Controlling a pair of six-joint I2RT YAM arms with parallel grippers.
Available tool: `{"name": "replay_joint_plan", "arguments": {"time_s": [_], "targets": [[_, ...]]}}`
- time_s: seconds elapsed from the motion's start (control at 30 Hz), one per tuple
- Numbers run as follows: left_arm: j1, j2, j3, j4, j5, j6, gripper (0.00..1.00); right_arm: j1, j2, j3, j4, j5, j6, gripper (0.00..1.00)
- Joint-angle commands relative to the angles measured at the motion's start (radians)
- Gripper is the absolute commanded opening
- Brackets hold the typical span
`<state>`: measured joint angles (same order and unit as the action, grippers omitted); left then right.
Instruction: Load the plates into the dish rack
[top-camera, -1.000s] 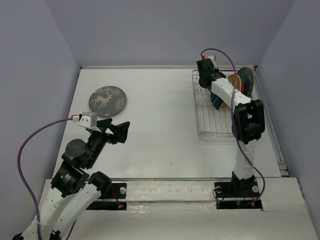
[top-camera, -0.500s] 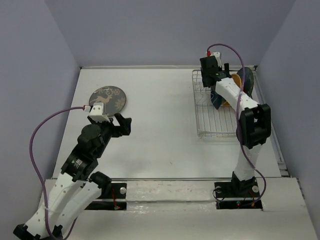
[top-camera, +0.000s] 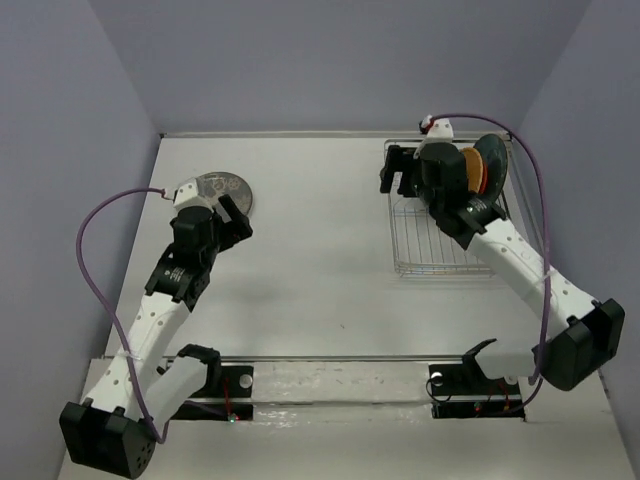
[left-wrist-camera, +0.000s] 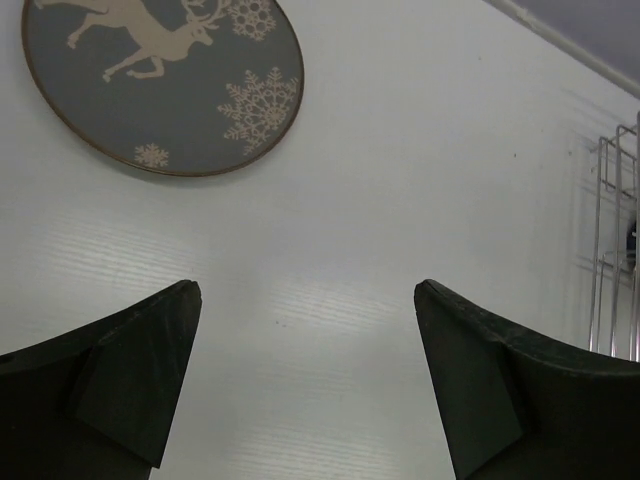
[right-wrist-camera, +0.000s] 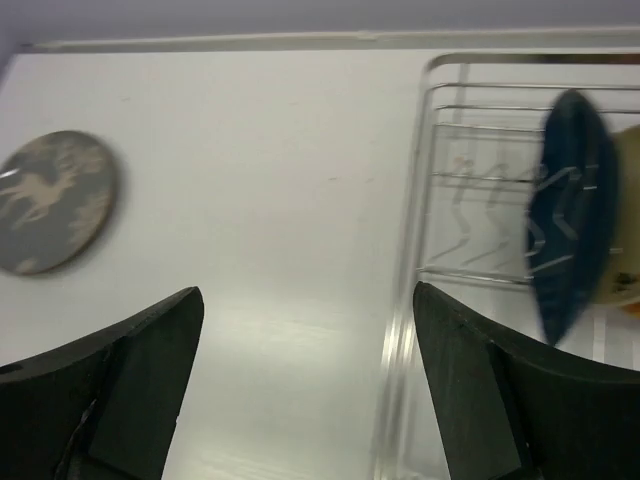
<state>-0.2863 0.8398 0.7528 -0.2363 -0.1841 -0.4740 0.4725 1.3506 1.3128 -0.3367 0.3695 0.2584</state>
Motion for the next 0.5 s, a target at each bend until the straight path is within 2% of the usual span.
{"name": "replay_joint_plan", "arguments": {"time_s": [0.0,0.1,0.13,0.23,0.27,0.47], "targets": [[0.116,0.03,-0.012,0.161,-0.009,-0.147,0.97,0.112,-0.138,-0.165,0.226,-0.213,0.132,0.9],[0.189,0.053,-0.067,0.23,-0.107,-0.215,0.93,0.153,-0.203,-0.305,0.341,-0.306,0.2,0.89],[0.261,0.07,-0.098,0.292,-0.098,-0.241,0.92,0.188,-0.218,-0.34,0.42,-0.331,0.229,0.88],[0.396,0.185,-0.116,0.377,0.009,-0.313,0.91,0.244,-0.246,-0.405,0.436,-0.354,0.248,0.88],[0.42,0.262,-0.11,0.391,0.046,-0.327,0.91,0.253,-0.252,-0.415,0.439,-0.362,0.249,0.88],[0.535,0.482,-0.095,0.531,0.161,-0.368,0.91,0.301,-0.278,-0.514,0.498,-0.435,0.281,0.88]]}}
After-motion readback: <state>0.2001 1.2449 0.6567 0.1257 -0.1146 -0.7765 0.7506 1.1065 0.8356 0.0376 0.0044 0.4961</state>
